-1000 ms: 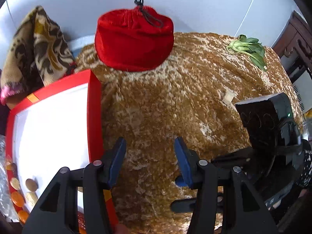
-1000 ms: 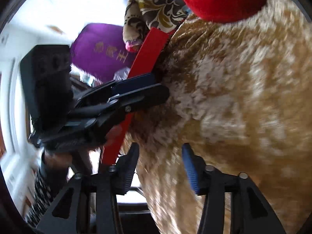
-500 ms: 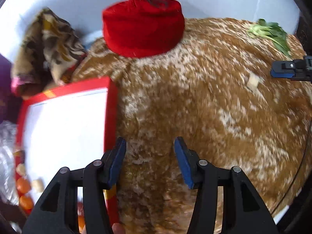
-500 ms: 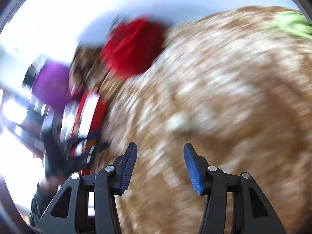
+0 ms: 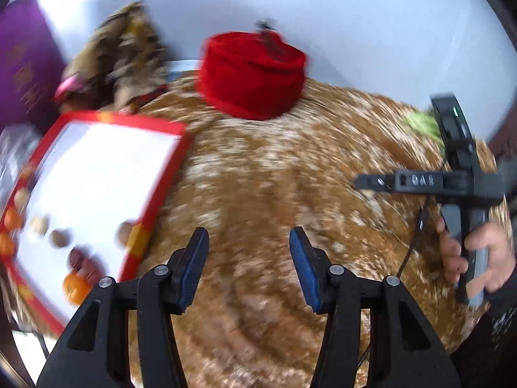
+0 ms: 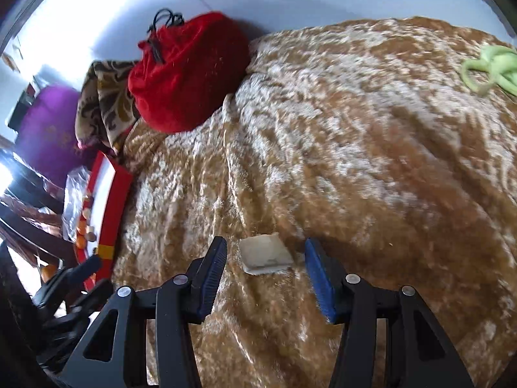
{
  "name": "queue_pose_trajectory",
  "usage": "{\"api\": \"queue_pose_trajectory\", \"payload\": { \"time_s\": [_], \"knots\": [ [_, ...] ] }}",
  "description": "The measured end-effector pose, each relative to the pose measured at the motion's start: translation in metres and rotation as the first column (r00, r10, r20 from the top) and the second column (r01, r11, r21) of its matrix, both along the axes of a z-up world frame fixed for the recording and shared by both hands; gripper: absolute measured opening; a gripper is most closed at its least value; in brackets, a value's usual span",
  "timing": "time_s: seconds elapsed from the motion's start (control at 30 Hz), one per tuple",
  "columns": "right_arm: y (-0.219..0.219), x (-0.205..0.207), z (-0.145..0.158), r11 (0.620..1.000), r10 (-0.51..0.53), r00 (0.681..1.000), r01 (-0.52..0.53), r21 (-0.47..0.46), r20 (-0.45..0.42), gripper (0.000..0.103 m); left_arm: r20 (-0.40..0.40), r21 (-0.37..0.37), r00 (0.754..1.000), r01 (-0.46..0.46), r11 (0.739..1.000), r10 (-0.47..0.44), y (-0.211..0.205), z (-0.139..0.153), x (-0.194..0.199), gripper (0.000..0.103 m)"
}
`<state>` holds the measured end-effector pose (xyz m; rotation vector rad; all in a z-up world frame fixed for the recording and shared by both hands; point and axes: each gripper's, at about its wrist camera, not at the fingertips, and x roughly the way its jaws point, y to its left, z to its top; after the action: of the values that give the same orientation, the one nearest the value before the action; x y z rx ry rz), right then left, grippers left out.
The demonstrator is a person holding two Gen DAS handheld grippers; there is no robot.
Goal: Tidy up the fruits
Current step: 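Close the right tool on the pale cube and lift it, then carry the pale cube over the tray and open the right tool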
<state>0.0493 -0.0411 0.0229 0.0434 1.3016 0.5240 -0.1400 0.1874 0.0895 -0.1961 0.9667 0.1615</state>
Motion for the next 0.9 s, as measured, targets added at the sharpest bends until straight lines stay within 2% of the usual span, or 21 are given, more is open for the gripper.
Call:
{"api": "queue_pose_trajectory", "payload": {
  "time_s": [0.03,0.07,0.1,0.27,0.5,0.67,0.8,0.9],
  "knots": [
    [0.002,0.0,0.0,1.0,0.009,1.0,-0.009,-0.015,0.006,0.05,0.003,0.012,0.999,-0.043,0.999,0.043,0.01,0.0,-0.006,0.051],
    [0.003,-0.002,0.001,0.999,0.019,1.0,-0.019,-0.039,0.015,0.038,0.003,0.035,0.997,-0.08,0.996,0.08,0.018,0.001,-0.011,0.051],
    [0.008,-0.003,0.001,0.997,0.028,0.999,-0.026,-0.067,0.025,0.034,-0.001,0.061,0.994,-0.112,0.992,0.112,0.027,0.001,-0.015,0.051],
    [0.02,-0.012,0.005,0.993,0.045,0.998,-0.039,-0.114,0.046,0.034,0.002,0.124,0.98,-0.197,0.972,0.199,0.056,0.003,-0.026,0.051],
    [0.05,-0.036,0.023,0.994,0.1,0.993,-0.097,-0.051,0.061,0.034,0.056,0.17,0.987,-0.156,0.973,0.149,0.052,0.012,-0.032,0.051],
    [0.062,-0.064,0.052,0.989,0.149,0.978,-0.148,-0.02,0.145,0.034,0.125,0.221,0.979,-0.183,0.958,0.158,0.034,0.027,-0.033,0.053],
    [0.082,-0.091,0.082,0.978,0.196,0.95,-0.208,0.028,0.242,0.034,0.179,0.27,0.956,-0.275,0.923,0.232,0.038,0.039,-0.04,0.061],
    [0.101,-0.107,0.098,0.967,0.221,0.935,-0.248,0.065,0.279,0.034,0.219,0.291,0.922,-0.375,0.88,0.32,0.056,0.045,-0.048,0.065]
  ]
}}
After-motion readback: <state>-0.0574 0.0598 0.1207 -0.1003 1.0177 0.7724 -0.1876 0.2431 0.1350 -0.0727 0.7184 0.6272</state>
